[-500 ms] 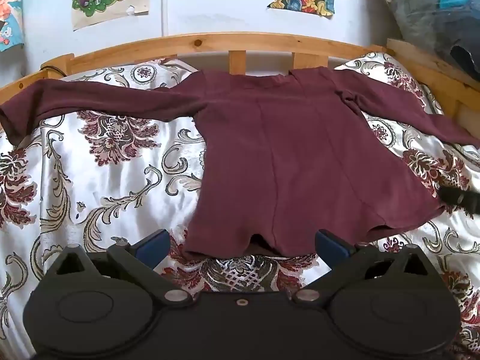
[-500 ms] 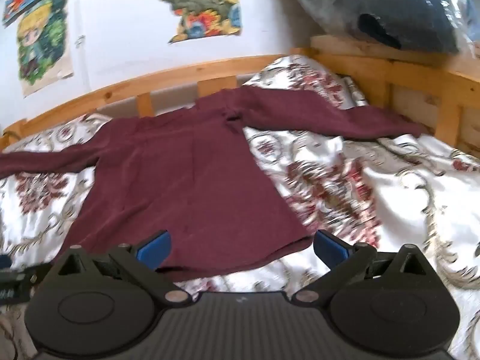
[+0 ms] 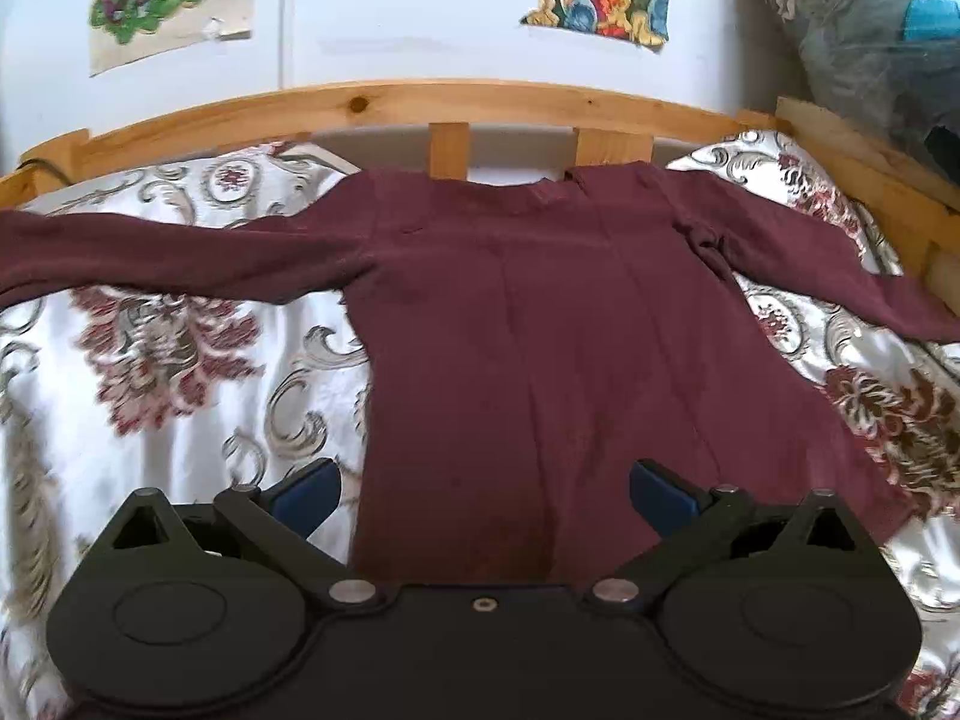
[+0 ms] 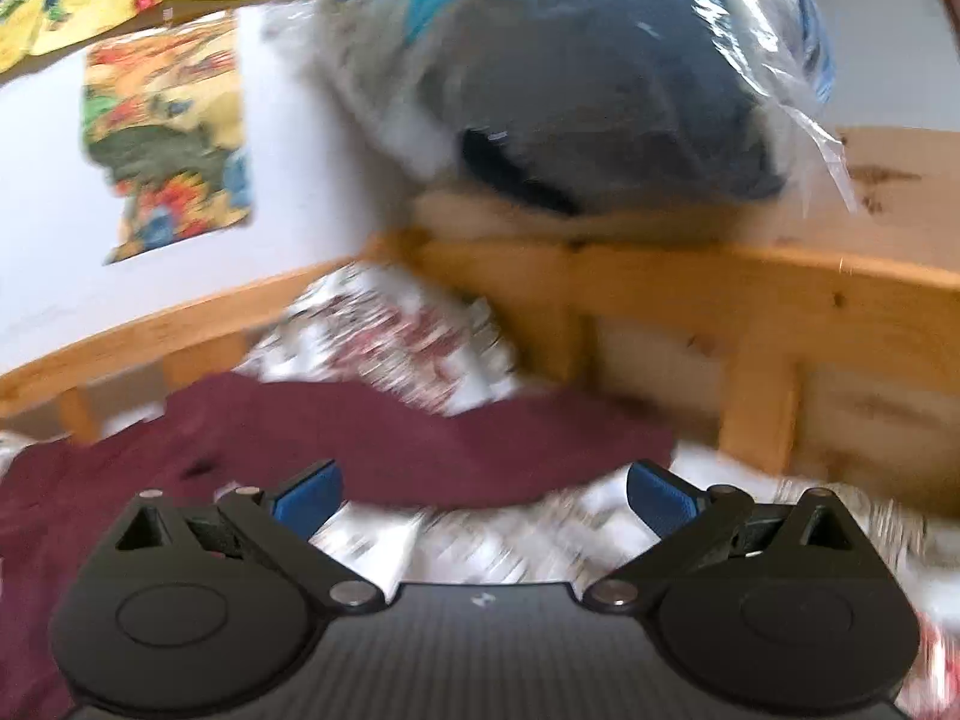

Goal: Fold small clothes
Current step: 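Move the right tool toward the shirt sleeve end, then grasp the maroon sleeve cuff with the right gripper and carry it across the shirt back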

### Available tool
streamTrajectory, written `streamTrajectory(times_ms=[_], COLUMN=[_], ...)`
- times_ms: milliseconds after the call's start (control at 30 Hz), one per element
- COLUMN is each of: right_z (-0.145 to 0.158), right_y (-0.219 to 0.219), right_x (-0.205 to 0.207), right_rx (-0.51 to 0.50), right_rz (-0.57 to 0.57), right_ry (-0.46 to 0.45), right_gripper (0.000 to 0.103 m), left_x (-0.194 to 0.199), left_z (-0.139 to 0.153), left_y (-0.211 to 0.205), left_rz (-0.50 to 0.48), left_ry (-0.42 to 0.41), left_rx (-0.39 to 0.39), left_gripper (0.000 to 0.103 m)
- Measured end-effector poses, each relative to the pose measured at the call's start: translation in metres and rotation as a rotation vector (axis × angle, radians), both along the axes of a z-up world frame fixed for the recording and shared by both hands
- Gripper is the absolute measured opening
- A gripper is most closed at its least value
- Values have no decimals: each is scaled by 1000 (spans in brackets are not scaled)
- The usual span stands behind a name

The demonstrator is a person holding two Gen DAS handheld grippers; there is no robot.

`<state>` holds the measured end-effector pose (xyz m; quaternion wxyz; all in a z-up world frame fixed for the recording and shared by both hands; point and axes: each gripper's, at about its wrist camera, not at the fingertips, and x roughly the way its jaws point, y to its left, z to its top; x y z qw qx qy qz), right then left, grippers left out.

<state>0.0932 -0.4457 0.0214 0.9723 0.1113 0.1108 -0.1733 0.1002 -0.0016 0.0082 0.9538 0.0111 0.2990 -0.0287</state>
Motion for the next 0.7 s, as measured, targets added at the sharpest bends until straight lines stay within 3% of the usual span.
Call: streamTrajectory(times_ms=[100,167,300,500,600,700], right_z=[-5,-10,-25,-39,-45,-51], right_y=[-28,-43,-52,-78,-86,-92], right_x=[30,48,64,86,93,100], right_rx=[31,61,69,310,354,404], right_rz=[-15,-38,-77,-118,-163,-222], right_ry=[37,67,101,122,102,83], right_gripper=[103,103,103,103,103,95], left_x=[25,33,36,33,29,30], left_z=[-13,-25,-41,-44,-46,-47], left_y=[3,7,16,26,31,33], left_rz=[-10,-26,-51,-47,-47,-39], left_ry=[20,43,15,-5,-1,-2], left_rx=[14,-17,-21,-38,-49,-62], left_gripper=[102,102,102,102,102,102])
